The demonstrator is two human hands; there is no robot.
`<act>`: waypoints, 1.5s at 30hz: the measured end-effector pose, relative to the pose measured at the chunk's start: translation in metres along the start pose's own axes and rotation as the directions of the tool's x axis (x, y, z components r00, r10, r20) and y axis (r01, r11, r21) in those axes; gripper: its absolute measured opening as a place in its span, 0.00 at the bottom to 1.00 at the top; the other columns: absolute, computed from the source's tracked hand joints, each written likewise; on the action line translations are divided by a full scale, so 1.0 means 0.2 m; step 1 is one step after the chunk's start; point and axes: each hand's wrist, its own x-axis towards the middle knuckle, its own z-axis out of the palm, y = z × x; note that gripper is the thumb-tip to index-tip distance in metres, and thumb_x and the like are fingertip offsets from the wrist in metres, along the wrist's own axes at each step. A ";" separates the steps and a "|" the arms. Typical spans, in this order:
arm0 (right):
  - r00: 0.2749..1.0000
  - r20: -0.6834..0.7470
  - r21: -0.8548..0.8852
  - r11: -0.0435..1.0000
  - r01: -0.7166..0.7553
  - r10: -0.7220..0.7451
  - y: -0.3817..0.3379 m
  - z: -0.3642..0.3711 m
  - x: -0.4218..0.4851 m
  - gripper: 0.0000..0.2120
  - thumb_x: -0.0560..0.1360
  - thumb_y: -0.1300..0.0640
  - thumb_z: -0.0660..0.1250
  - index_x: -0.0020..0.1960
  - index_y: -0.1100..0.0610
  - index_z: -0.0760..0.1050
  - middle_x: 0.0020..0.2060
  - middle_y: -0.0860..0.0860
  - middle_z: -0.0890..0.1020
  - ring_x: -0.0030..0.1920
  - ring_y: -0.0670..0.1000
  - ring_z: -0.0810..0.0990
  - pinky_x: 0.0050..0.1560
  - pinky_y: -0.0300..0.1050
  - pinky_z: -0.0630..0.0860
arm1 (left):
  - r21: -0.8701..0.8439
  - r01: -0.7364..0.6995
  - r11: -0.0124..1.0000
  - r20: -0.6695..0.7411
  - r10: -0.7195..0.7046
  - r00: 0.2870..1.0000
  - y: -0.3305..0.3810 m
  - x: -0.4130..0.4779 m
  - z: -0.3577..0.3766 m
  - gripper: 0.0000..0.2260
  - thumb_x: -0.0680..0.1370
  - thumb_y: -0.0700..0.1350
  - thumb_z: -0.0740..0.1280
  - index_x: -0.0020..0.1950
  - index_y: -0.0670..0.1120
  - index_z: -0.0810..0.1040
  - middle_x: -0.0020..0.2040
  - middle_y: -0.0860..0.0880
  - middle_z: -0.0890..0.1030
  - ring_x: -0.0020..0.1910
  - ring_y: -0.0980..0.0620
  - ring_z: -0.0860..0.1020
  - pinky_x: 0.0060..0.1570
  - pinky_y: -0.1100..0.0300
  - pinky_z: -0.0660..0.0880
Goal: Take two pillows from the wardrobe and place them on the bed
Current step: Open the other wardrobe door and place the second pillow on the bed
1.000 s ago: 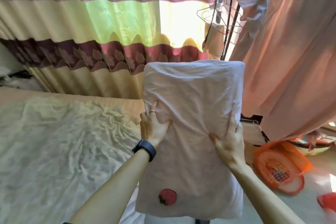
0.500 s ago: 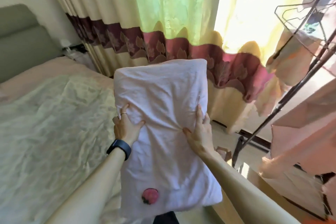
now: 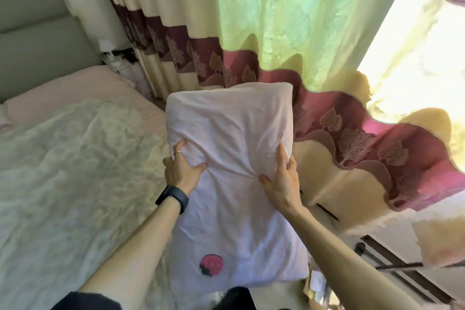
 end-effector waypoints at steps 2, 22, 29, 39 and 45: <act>1.000 -0.019 -0.023 1.000 0.010 -0.011 0.00 -0.03 0.21 0.48 0.73 0.57 0.72 0.81 0.46 0.44 0.75 0.60 0.60 0.70 0.65 0.67 0.70 0.56 0.67 | -0.025 0.011 1.000 0.005 -0.011 1.000 0.11 0.14 0.08 0.36 0.71 0.51 0.78 0.74 0.58 0.64 0.64 0.40 0.68 0.53 0.36 0.77 0.48 0.57 0.68; 0.819 0.335 -0.032 0.863 0.504 -0.466 -0.16 0.10 2.11 0.47 0.74 0.60 0.70 0.79 0.42 0.41 0.73 0.60 0.61 0.64 0.68 0.70 0.62 0.64 0.72 | -0.294 0.344 0.892 -0.347 -0.435 0.831 0.66 1.14 0.64 0.32 0.72 0.47 0.77 0.68 0.58 0.61 0.63 0.41 0.66 0.47 0.40 0.73 0.44 0.53 0.71; 0.718 0.384 0.031 0.786 0.618 -0.580 -0.43 0.26 2.45 0.46 0.75 0.60 0.70 0.80 0.43 0.42 0.74 0.60 0.60 0.64 0.69 0.70 0.62 0.65 0.70 | -0.368 0.340 0.866 -0.474 -0.489 0.733 0.74 1.41 0.58 0.32 0.72 0.47 0.76 0.68 0.58 0.60 0.64 0.40 0.66 0.48 0.39 0.74 0.44 0.52 0.70; 0.616 0.460 0.123 0.734 0.668 -0.639 -0.82 0.77 2.91 0.48 0.76 0.59 0.70 0.79 0.42 0.38 0.76 0.57 0.57 0.68 0.67 0.68 0.64 0.65 0.70 | -0.394 0.361 0.845 -0.562 -0.532 0.633 0.68 1.96 0.36 0.32 0.72 0.46 0.76 0.69 0.58 0.61 0.65 0.38 0.66 0.53 0.34 0.75 0.51 0.46 0.77; 0.540 0.569 0.176 0.733 0.657 -0.621 -1.28 1.37 3.23 0.47 0.78 0.57 0.67 0.77 0.37 0.33 0.78 0.55 0.55 0.72 0.66 0.63 0.69 0.69 0.66 | -0.412 0.417 0.810 -0.568 -0.586 0.578 0.48 2.54 0.02 0.34 0.72 0.47 0.77 0.70 0.57 0.60 0.65 0.38 0.66 0.55 0.32 0.75 0.54 0.43 0.77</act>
